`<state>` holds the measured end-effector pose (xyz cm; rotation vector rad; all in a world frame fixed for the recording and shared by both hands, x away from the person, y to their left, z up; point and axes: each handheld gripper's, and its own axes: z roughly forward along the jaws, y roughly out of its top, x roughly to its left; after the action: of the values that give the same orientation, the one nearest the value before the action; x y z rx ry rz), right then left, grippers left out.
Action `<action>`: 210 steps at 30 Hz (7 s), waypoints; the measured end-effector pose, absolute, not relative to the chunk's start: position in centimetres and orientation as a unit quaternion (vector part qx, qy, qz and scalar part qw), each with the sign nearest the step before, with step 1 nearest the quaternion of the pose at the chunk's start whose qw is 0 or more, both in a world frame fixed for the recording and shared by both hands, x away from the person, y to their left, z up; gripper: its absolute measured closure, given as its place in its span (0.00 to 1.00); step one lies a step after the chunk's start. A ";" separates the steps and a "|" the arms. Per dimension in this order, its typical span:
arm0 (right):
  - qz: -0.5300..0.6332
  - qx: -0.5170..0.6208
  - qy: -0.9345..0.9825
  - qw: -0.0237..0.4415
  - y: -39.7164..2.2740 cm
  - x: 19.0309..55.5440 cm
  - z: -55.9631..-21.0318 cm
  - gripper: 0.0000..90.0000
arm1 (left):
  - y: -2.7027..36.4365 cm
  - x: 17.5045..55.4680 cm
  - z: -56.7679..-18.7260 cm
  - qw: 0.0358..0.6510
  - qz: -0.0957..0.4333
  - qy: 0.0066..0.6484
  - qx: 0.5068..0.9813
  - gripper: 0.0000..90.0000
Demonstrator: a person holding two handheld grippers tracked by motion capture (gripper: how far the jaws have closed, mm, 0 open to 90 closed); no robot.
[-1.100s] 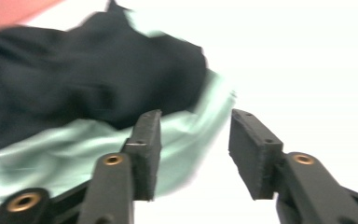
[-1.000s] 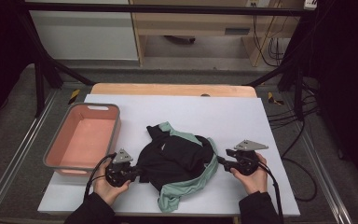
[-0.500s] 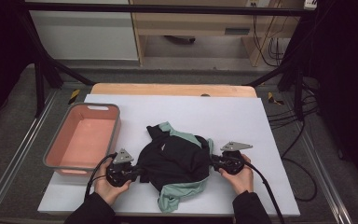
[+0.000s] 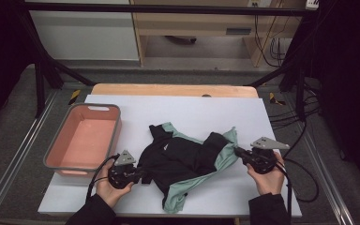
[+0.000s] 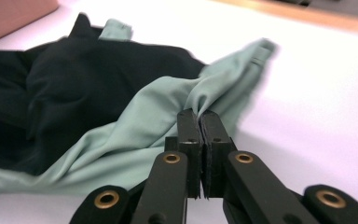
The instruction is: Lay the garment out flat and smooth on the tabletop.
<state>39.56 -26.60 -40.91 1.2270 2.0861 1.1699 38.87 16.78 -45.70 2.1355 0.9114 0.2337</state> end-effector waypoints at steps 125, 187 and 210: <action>0.399 0.428 0.792 0.172 -21.2 45.5 -41.9 1.00 | 15.9 39.4 -45.5 0.416 0.065 0.374 0.826 0.92; 0.517 0.416 0.699 0.268 -22.9 48.3 -37.7 0.99 | 14.3 48.9 -34.1 0.450 0.177 0.403 0.777 0.93; 0.463 0.420 0.752 0.210 -24.4 44.1 -42.4 0.33 | 12.6 45.4 -43.2 0.419 0.121 0.400 0.806 0.10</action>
<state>44.13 -24.44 -42.44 1.1666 2.0916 1.2868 45.41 12.56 -43.16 2.0214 1.0024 0.3025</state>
